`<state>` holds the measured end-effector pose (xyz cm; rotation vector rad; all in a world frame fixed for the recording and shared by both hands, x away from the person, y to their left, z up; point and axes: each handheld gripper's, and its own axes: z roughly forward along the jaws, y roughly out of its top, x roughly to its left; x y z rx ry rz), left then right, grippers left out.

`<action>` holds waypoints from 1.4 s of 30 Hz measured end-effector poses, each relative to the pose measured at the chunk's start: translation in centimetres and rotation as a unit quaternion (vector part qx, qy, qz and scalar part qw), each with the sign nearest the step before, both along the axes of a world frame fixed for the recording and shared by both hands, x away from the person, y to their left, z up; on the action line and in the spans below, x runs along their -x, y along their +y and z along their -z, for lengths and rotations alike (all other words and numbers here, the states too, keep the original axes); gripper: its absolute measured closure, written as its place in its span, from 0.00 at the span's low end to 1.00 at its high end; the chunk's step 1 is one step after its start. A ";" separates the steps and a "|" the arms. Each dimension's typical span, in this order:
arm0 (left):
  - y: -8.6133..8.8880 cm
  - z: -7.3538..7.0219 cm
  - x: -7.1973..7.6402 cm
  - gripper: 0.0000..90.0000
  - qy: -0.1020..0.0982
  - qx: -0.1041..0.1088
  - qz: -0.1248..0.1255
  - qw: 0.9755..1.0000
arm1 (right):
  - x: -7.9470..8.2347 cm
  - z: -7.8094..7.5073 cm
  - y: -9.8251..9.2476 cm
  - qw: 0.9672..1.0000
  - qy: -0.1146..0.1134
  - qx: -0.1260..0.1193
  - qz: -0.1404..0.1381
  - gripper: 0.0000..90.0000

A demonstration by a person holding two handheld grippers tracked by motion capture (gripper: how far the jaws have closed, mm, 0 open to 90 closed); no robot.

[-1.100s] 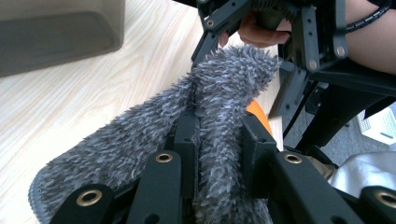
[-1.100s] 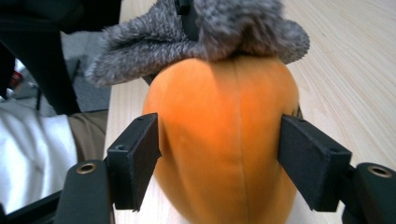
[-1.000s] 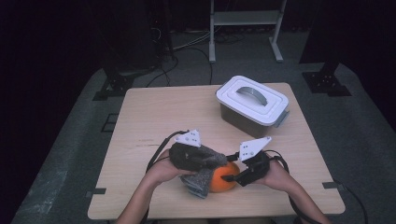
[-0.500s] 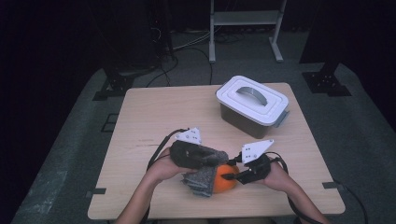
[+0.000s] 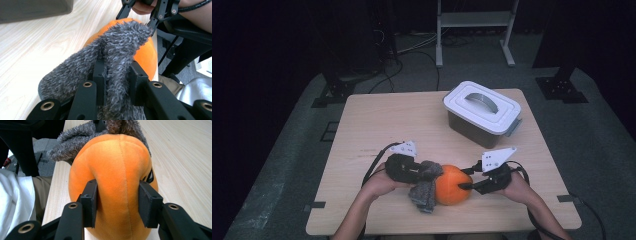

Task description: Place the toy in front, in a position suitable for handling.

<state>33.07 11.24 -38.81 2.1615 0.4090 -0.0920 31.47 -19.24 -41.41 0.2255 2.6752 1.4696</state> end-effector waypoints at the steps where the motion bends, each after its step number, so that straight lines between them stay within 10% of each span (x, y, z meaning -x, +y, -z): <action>1: 0.0 0.0 0.0 0.79 0.000 -0.001 0.000 1.000 | 0.0 0.0 0.0 1.000 0.000 -0.002 0.000 0.60; 18: -4.2 -2.8 1.6 0.79 -0.047 0.016 0.067 0.997 | 0.1 0.1 0.6 1.000 -0.003 -0.005 0.008 0.60; 34: -0.2 -0.4 1.9 0.79 -0.045 -0.004 0.030 0.999 | -0.8 0.2 0.2 0.999 0.012 -0.019 0.029 0.60; 42: -1.5 -1.9 1.8 0.80 -0.058 0.011 0.042 0.997 | -0.1 0.1 1.1 1.000 0.000 -0.009 0.023 0.61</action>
